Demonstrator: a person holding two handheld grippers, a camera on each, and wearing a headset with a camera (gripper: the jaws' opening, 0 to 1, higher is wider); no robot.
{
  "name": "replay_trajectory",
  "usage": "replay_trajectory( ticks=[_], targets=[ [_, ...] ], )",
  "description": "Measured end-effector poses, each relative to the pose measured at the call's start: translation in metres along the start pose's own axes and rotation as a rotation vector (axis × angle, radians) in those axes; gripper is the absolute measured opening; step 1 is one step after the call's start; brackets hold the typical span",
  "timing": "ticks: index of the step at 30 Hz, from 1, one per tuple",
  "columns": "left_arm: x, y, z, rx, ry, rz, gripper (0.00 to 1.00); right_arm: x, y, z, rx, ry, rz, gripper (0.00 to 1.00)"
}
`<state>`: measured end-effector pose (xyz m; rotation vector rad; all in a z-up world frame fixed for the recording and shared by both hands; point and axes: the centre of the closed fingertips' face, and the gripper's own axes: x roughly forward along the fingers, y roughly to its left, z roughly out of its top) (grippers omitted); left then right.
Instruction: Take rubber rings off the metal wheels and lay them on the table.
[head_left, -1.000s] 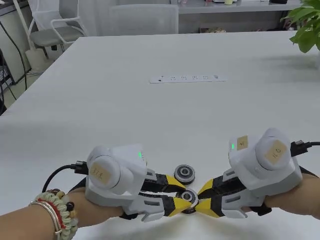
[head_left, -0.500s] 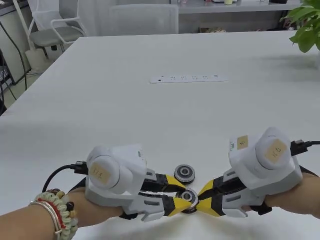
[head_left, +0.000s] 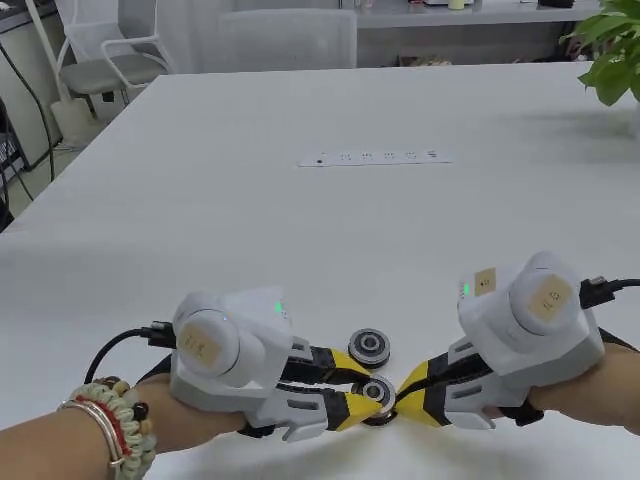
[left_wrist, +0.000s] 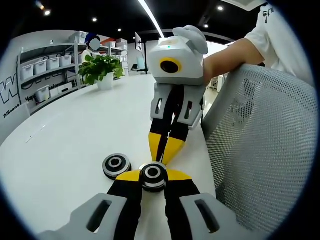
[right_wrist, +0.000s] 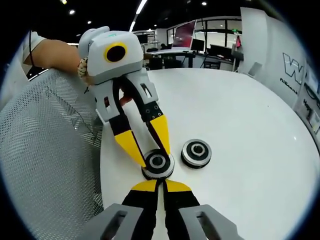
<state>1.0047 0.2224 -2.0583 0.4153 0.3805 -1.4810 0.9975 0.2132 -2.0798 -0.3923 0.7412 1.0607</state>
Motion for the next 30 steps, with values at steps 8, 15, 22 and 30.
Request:
replay_trajectory(
  ticks=[8,15,22,30],
  targets=[
    [-0.0002,0.0003,0.0,0.0,0.001,0.003,0.11,-0.0012,-0.0046,0.0001,0.087,-0.006,-0.013,0.0],
    [-0.0001,0.0004,0.0002,0.0,0.001,0.003,0.11,-0.0027,-0.0061,-0.0006,0.257,-0.025,0.003,0.0],
    [-0.0001,0.0009,0.0,-0.003,0.001,0.003,0.11,-0.0056,-0.0081,0.0017,0.396,-0.054,0.021,0.0],
    [-0.0002,0.0016,-0.0001,-0.004,0.0,0.004,0.11,-0.0068,-0.0087,0.004,0.483,-0.078,0.038,0.0]
  ],
)
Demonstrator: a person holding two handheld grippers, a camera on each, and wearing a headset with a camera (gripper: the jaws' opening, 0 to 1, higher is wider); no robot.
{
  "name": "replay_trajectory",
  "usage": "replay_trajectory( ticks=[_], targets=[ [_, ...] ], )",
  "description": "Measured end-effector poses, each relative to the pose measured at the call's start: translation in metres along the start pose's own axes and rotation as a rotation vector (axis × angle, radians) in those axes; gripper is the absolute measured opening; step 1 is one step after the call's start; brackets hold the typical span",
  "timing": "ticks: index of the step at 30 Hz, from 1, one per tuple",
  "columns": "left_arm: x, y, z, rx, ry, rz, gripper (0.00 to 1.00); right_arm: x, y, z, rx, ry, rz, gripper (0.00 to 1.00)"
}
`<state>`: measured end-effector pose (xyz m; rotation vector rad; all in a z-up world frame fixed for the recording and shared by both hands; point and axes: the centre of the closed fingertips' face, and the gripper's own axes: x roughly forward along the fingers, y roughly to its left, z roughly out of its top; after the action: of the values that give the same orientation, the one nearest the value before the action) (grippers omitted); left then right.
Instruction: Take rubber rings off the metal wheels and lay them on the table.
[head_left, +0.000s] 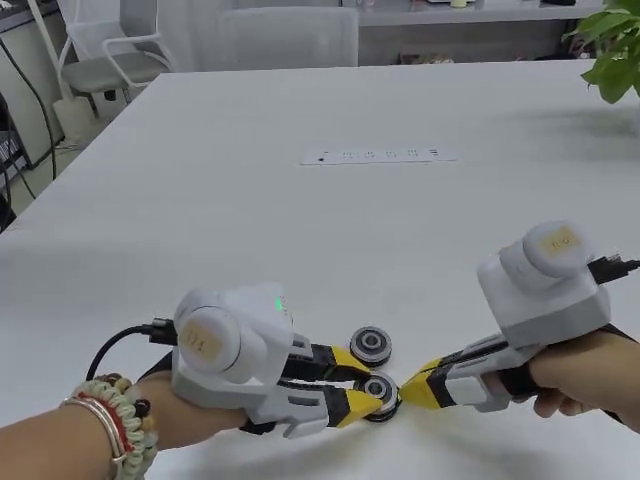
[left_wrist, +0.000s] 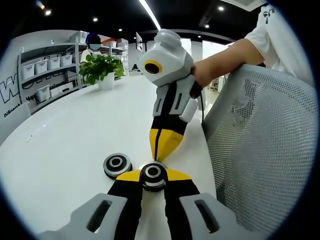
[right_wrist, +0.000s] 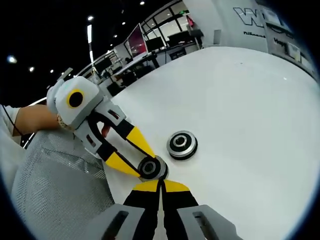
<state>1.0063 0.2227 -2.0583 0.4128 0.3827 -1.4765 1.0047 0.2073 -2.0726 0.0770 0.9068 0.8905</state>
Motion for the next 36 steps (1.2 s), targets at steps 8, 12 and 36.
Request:
replay_trajectory(
  ticks=[8,12,36],
  targets=[
    [0.0,0.001,0.0,-0.002,0.0,0.005,0.1,-0.002,-0.001,0.005,0.1,-0.044,0.022,0.0],
    [0.0,0.001,0.0,-0.004,0.0,0.006,0.1,-0.002,0.002,0.006,0.118,-0.047,0.026,0.0],
    [0.0,-0.001,0.0,0.026,0.007,0.008,0.08,-0.001,0.009,0.008,0.066,-0.034,0.022,0.0]
  ],
)
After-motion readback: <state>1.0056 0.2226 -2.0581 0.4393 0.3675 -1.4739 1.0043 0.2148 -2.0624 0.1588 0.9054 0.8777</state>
